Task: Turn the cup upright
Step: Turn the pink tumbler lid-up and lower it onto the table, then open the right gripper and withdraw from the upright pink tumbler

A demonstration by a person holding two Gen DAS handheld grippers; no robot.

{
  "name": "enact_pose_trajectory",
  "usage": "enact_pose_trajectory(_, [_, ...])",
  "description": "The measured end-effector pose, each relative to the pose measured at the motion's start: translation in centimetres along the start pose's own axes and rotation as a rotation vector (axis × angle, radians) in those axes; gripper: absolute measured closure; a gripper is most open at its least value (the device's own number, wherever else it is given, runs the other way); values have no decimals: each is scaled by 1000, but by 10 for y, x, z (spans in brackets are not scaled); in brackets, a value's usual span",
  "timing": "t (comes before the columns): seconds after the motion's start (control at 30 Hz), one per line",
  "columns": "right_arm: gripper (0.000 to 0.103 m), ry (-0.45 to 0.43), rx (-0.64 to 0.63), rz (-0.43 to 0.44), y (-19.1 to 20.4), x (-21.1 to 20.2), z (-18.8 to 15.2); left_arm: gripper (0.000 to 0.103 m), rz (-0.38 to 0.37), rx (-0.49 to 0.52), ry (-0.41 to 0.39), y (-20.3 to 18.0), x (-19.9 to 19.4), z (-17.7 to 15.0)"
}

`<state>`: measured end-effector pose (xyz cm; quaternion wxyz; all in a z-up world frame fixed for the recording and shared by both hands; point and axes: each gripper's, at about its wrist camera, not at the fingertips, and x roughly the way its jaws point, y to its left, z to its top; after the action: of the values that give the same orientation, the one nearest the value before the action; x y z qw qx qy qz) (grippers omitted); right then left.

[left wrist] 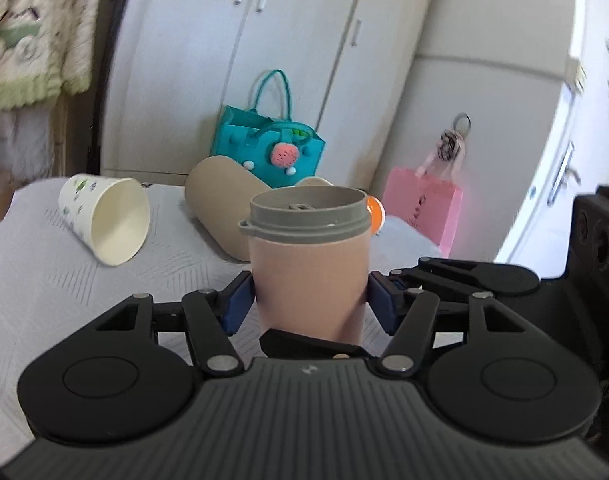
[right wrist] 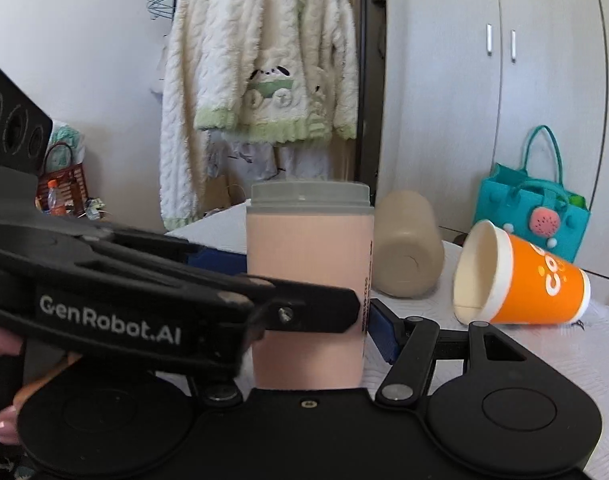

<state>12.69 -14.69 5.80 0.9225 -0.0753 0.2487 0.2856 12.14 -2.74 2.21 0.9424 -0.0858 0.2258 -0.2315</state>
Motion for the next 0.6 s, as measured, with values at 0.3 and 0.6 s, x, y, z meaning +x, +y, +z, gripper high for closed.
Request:
enact_pose_trajectory(0.3, [35,-36,39,-63,-16,16,2,42,5,88,-16,-2,26,13])
enact_pose_trajectory(0.6, [35,16,115,-84,-34,36,-1,42,-9,78,21,8,49,18])
